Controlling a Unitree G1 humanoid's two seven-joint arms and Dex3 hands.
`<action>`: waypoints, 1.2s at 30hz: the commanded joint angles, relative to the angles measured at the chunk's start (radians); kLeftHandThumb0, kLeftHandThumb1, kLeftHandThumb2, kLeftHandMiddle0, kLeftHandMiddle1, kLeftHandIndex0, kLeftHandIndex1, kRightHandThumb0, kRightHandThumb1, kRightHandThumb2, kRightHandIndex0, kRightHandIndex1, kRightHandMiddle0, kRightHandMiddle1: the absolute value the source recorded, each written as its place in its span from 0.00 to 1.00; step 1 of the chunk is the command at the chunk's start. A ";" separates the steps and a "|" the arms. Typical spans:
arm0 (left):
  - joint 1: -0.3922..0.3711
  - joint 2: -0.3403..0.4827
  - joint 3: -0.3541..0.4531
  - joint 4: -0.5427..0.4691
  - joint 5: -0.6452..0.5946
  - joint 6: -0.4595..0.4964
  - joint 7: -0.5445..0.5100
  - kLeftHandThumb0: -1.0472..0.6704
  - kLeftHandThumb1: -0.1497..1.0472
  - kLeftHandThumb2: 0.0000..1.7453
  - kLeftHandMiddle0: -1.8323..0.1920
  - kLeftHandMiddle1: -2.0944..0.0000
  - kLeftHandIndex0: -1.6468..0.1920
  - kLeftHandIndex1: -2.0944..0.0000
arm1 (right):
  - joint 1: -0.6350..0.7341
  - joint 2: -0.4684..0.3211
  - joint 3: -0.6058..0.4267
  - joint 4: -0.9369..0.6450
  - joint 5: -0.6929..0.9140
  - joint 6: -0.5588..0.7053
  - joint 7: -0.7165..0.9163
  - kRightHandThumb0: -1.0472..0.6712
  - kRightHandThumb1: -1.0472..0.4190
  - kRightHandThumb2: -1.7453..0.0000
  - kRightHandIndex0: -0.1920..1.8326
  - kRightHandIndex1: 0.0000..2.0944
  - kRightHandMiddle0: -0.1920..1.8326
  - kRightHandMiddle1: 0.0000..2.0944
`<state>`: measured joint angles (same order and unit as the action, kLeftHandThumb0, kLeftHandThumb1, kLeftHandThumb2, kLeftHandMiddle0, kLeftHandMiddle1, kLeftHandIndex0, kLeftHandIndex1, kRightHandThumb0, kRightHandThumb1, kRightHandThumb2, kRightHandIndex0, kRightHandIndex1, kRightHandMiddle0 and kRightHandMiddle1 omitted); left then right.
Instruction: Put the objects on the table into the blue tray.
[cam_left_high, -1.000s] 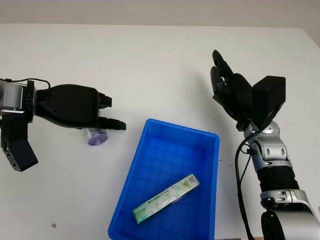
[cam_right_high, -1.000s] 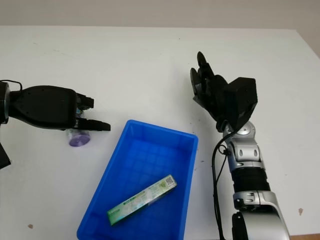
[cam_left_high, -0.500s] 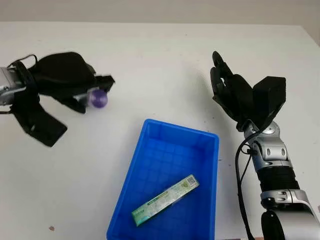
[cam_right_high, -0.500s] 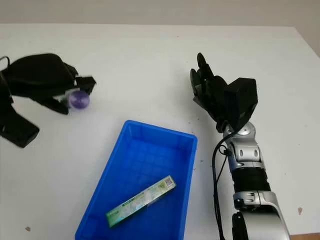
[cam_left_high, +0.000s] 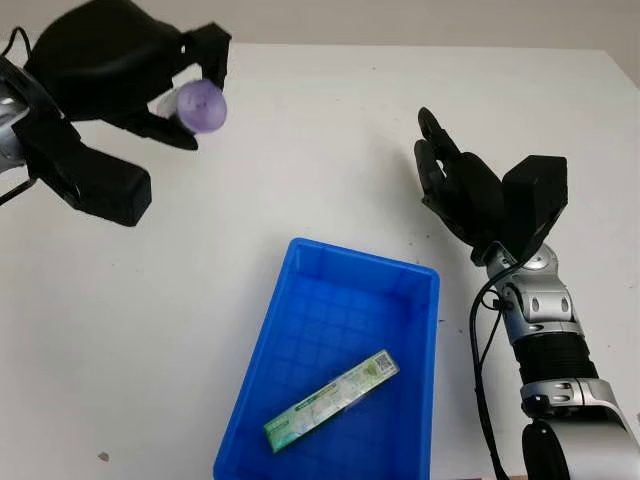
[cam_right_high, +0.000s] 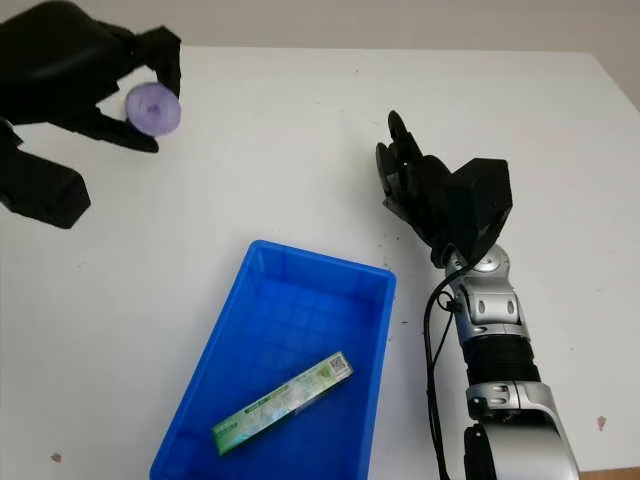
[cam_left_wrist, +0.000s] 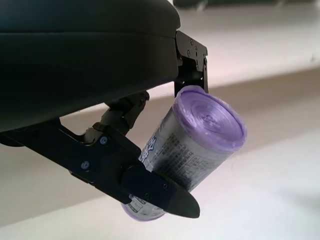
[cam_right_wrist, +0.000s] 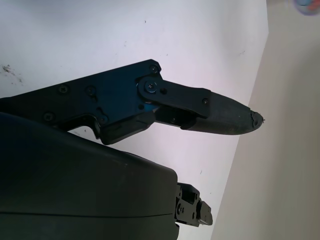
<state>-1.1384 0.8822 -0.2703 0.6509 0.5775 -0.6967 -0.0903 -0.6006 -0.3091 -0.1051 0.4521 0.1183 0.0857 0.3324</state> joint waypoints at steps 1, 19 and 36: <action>0.015 -0.029 0.069 -0.136 -0.126 0.078 -0.092 0.38 1.00 0.14 0.49 0.00 0.62 0.02 | -0.008 -0.002 -0.003 -0.011 0.001 0.007 -0.002 0.16 0.00 0.63 0.00 0.00 0.00 0.00; 0.177 -0.128 0.237 -1.078 -0.968 1.504 -0.547 0.47 1.00 0.32 0.37 0.00 0.48 0.00 | -0.009 0.007 0.009 -0.011 -0.013 -0.027 -0.012 0.18 0.00 0.61 0.00 0.00 0.00 0.00; 0.174 -0.036 0.063 -1.151 -0.958 1.724 -0.728 0.26 1.00 0.29 1.00 0.99 1.00 0.99 | -0.008 0.006 0.013 -0.023 -0.026 -0.014 -0.018 0.17 0.00 0.62 0.00 0.00 0.00 0.00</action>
<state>-0.9459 0.8393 -0.2038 -0.4584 -0.3696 1.0273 -0.8026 -0.6030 -0.3041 -0.0929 0.4470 0.0939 0.0675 0.3182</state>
